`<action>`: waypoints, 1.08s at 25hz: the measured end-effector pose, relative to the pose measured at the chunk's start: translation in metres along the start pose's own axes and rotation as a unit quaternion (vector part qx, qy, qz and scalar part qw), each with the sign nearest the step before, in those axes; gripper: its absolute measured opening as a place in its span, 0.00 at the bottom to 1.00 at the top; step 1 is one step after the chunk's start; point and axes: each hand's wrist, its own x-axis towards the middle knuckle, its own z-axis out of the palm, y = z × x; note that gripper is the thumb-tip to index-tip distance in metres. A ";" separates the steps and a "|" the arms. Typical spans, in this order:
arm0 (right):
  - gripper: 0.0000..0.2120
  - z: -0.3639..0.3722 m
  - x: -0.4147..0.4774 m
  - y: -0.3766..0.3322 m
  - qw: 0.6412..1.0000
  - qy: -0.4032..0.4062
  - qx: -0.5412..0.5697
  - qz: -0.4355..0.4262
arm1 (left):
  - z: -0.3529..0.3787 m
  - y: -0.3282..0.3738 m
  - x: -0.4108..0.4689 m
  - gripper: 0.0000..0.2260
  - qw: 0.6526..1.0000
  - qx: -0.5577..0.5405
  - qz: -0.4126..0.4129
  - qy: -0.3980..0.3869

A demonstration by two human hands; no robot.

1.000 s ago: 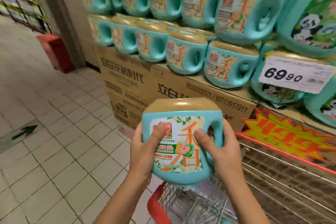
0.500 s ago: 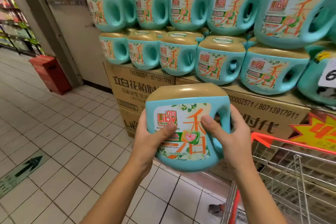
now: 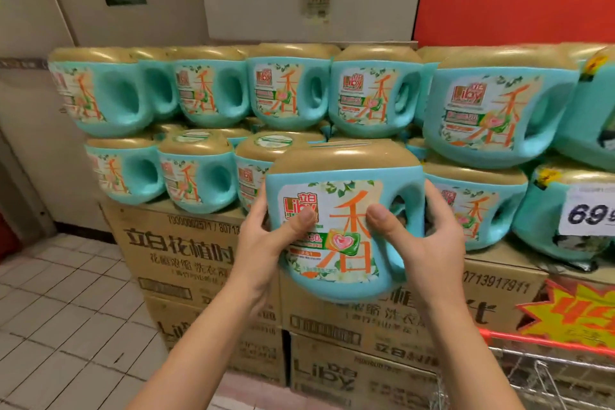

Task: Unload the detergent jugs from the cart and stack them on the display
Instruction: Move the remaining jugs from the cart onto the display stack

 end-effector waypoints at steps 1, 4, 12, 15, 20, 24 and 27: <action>0.24 0.002 0.014 0.003 1.000 0.019 0.005 -0.009 | 0.003 0.003 0.017 0.44 1.000 0.013 0.017 -0.010; 0.21 0.007 0.057 0.006 0.997 0.053 -0.012 -0.052 | 0.014 0.012 0.063 0.47 0.996 0.044 0.063 -0.043; 0.21 0.010 0.150 -0.008 0.970 0.070 -0.201 -0.117 | 0.048 0.035 0.170 0.40 0.991 0.023 0.126 -0.030; 0.19 0.008 0.168 -0.009 0.958 0.071 -0.257 -0.103 | 0.053 0.035 0.193 0.41 0.989 0.015 0.140 -0.033; 0.20 -0.009 0.166 -0.001 0.924 0.128 -0.329 -0.145 | 0.058 0.018 0.212 0.45 0.991 0.022 0.133 -0.026; 0.25 -0.049 0.155 0.012 0.878 0.283 -0.357 -0.149 | 0.058 0.010 0.222 0.44 0.986 0.060 0.151 -0.034; 0.40 -0.068 0.154 0.024 0.879 0.296 -0.368 -0.056 | 0.059 0.007 0.227 0.45 0.986 0.058 0.155 -0.034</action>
